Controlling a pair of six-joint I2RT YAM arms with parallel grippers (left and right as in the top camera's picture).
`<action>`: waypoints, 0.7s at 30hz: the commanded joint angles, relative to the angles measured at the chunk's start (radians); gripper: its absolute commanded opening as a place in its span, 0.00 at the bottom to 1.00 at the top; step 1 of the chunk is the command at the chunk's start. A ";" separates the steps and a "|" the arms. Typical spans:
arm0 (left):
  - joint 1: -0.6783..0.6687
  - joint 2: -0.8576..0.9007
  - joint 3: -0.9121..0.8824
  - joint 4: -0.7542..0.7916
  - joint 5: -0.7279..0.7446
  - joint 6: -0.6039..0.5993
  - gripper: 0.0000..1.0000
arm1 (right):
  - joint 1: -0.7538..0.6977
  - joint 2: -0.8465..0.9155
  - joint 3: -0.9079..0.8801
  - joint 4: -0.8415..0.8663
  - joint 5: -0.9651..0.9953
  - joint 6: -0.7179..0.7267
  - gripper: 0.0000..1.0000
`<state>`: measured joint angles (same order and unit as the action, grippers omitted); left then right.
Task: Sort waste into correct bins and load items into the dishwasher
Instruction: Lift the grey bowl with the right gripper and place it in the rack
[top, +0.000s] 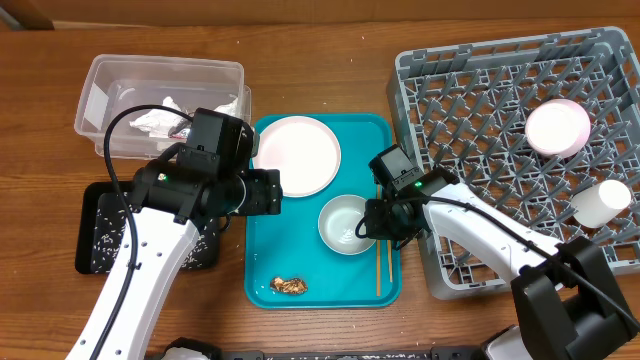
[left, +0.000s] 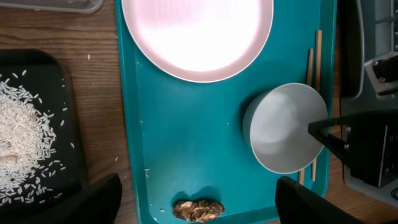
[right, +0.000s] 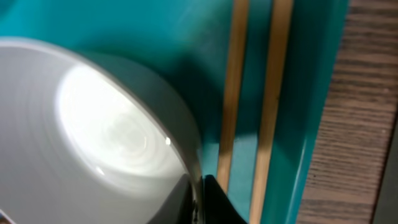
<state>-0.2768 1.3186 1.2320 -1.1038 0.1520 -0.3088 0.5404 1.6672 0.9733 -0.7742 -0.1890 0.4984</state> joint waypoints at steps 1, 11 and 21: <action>0.003 0.009 0.013 0.000 -0.005 -0.006 0.81 | 0.005 -0.016 0.007 0.002 0.005 0.000 0.04; 0.003 0.009 0.013 0.000 -0.005 -0.006 0.81 | -0.034 -0.121 0.259 -0.185 0.149 -0.035 0.04; 0.003 0.009 0.013 0.001 -0.006 -0.006 0.81 | -0.160 -0.263 0.435 -0.095 0.908 -0.122 0.04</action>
<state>-0.2768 1.3205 1.2320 -1.1034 0.1520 -0.3084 0.4236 1.4185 1.3956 -0.9104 0.3168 0.4080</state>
